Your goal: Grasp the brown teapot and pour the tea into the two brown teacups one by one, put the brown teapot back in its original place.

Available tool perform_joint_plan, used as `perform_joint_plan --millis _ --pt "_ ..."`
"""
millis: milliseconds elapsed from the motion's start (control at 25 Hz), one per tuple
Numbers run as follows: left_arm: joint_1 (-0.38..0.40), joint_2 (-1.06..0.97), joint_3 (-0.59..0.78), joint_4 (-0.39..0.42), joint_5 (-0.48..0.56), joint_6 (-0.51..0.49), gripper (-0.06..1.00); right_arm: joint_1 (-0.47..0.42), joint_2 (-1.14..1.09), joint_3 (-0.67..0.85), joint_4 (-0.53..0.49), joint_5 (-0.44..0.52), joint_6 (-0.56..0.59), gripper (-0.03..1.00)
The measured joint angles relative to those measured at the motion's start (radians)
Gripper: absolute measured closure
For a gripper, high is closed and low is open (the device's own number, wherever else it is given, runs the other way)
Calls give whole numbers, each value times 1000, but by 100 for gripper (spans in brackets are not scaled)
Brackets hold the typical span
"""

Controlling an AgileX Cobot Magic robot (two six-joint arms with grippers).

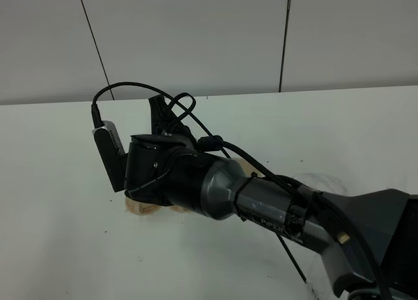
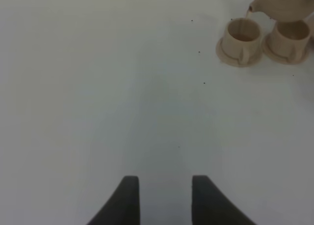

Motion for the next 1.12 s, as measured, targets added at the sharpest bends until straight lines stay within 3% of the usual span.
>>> perform_joint_plan --millis 320,1120 --pt "0 0 0 0 0 0 62 16 0 27 -60 -2 54 87" --pt "0 0 0 0 0 0 62 18 0 27 -65 8 58 87"
